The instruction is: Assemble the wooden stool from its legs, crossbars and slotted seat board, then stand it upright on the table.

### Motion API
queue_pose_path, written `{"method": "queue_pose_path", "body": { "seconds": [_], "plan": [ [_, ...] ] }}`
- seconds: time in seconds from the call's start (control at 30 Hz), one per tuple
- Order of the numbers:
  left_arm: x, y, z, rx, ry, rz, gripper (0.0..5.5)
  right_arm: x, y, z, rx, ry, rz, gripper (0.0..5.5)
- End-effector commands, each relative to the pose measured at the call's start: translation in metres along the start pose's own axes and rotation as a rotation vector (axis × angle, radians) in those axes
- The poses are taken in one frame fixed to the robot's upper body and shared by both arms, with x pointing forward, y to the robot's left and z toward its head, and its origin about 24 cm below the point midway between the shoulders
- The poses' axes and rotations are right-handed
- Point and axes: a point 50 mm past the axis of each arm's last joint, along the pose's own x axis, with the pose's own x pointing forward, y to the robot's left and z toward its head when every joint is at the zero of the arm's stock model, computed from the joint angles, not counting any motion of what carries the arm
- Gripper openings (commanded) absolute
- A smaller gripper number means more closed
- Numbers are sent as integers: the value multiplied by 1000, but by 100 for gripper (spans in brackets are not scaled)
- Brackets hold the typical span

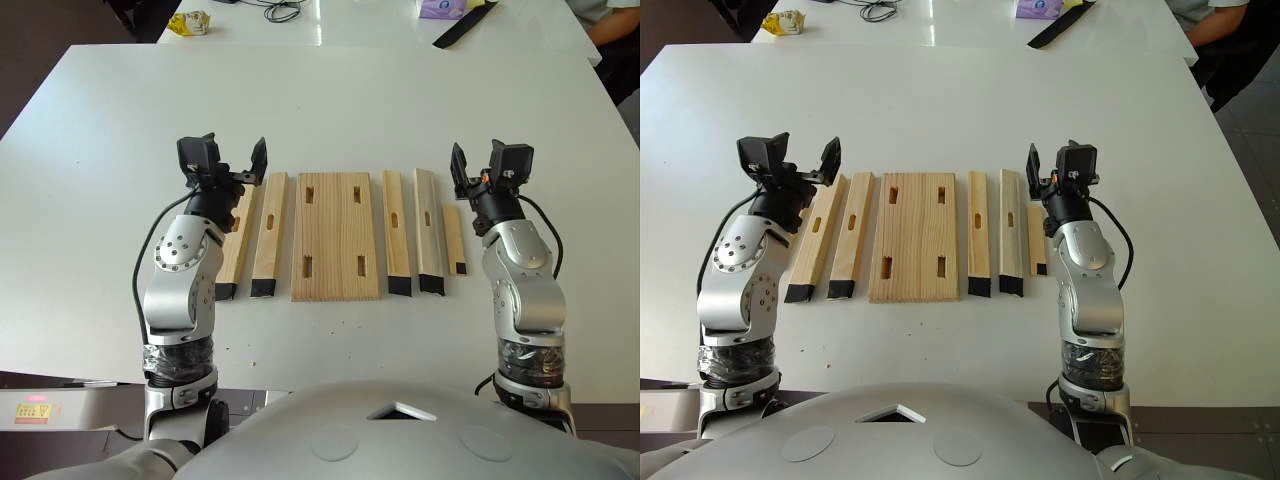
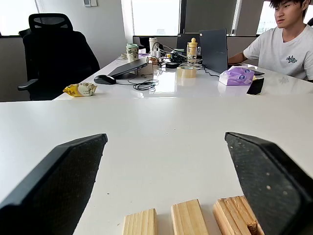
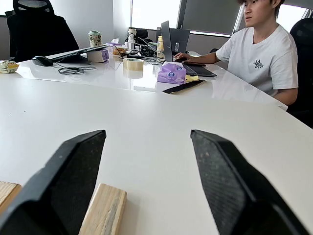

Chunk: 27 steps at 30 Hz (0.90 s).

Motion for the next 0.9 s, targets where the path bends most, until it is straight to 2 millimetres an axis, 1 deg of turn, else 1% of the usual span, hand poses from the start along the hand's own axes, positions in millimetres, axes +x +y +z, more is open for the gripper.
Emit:
{"method": "queue_pose_path", "body": {
  "seconds": [0.03,0.1,0.17,0.23,0.27,0.33,0.43,0.5,0.57,0.63,0.7,0.8,0.87,0.9],
  "plan": [
    [-4,14,8,57,76,-7,448,-2,-1,-1,4,-2,-20,322],
    [-11,28,13,108,146,-6,448,-5,-1,-1,1,-1,-31,322],
    [-20,49,22,150,234,17,448,-7,-3,-2,-1,0,-46,322],
    [-25,69,34,203,305,37,448,-14,-6,-4,2,6,-79,322],
    [-29,77,37,220,347,45,448,-16,-7,-5,4,11,-87,322],
    [-34,85,40,226,443,32,448,-22,-6,-8,10,19,-110,322],
    [-44,86,32,193,582,-16,448,-29,-4,-10,19,24,-137,322],
    [-51,85,22,96,674,-28,448,-31,-4,-11,21,29,-148,322],
    [-54,87,12,17,733,-18,448,-30,-3,-12,20,32,-144,322],
    [-54,89,5,-11,762,2,448,-28,-1,-11,17,27,-130,322],
    [-52,91,1,-6,772,11,448,-25,-1,-8,14,17,-123,322],
    [-50,88,-6,19,785,-13,448,-22,-4,-7,10,11,-125,322],
    [-50,85,-12,102,794,-52,448,-22,-5,-8,9,14,-126,322],
    [-50,86,-16,95,806,-58,448,-22,-5,-8,9,15,-127,322]
  ]
}}
